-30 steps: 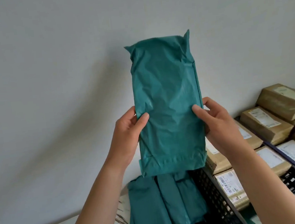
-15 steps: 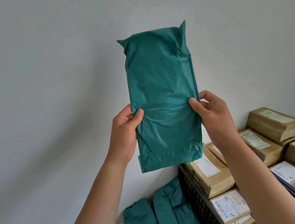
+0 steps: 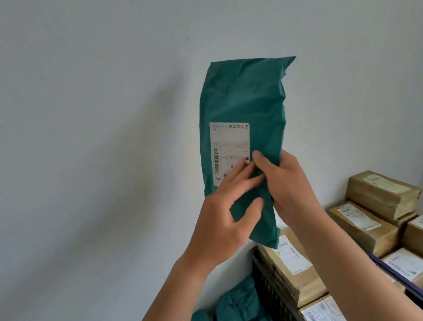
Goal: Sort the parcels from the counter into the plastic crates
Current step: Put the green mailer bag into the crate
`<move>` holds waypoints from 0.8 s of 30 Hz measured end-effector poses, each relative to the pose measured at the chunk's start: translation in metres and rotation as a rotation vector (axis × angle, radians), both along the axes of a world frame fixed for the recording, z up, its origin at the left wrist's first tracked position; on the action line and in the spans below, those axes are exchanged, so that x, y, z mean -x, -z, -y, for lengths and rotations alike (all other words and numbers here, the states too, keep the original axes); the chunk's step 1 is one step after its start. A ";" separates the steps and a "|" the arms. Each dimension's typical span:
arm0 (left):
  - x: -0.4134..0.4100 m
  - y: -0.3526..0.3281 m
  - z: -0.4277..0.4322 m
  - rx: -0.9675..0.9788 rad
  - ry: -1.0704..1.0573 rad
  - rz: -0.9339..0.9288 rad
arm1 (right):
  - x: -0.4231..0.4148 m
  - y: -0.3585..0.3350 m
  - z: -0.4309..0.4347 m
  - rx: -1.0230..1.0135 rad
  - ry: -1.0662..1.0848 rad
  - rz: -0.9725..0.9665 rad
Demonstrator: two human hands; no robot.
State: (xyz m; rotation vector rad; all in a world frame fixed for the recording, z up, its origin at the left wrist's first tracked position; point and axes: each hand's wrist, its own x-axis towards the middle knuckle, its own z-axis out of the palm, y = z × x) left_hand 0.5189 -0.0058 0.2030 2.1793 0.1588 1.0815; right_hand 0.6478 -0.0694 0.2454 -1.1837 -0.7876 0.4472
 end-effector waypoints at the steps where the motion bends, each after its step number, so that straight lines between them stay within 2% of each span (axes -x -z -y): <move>1: 0.003 -0.001 -0.003 0.000 -0.045 0.036 | -0.008 -0.003 0.001 0.007 -0.008 -0.045; 3: 0.008 -0.004 -0.014 0.017 -0.222 0.147 | -0.020 -0.009 0.006 0.026 -0.023 -0.086; 5: 0.012 -0.011 -0.026 0.161 -0.359 0.194 | -0.027 -0.012 0.010 0.020 -0.067 -0.126; 8: 0.018 -0.023 -0.035 0.572 -0.120 0.081 | -0.031 -0.014 0.014 -0.002 -0.143 -0.179; 10: 0.019 -0.023 -0.030 0.646 -0.045 0.025 | -0.029 -0.012 0.014 0.012 -0.148 -0.169; 12: 0.019 -0.020 -0.028 0.620 -0.069 0.025 | -0.029 -0.013 0.016 0.026 -0.156 -0.150; 14: 0.021 -0.023 -0.034 0.533 -0.152 0.025 | -0.032 -0.016 0.020 0.000 -0.141 -0.119; 16: 0.028 -0.033 -0.048 0.361 -0.260 -0.034 | -0.042 -0.019 0.028 -0.028 0.043 0.024; 18: 0.033 -0.050 -0.062 0.147 -0.340 -0.158 | -0.053 -0.025 0.042 -0.037 0.407 0.355; 20: 0.035 -0.071 -0.067 -0.060 -0.395 -0.336 | -0.058 -0.034 0.054 -0.072 0.605 0.716; 22: 0.032 -0.093 -0.063 -0.311 -0.448 -0.504 | -0.054 -0.046 0.057 0.030 0.482 1.021; 24: 0.026 -0.113 -0.055 -0.524 -0.449 -0.640 | -0.044 -0.051 0.049 0.327 0.227 1.164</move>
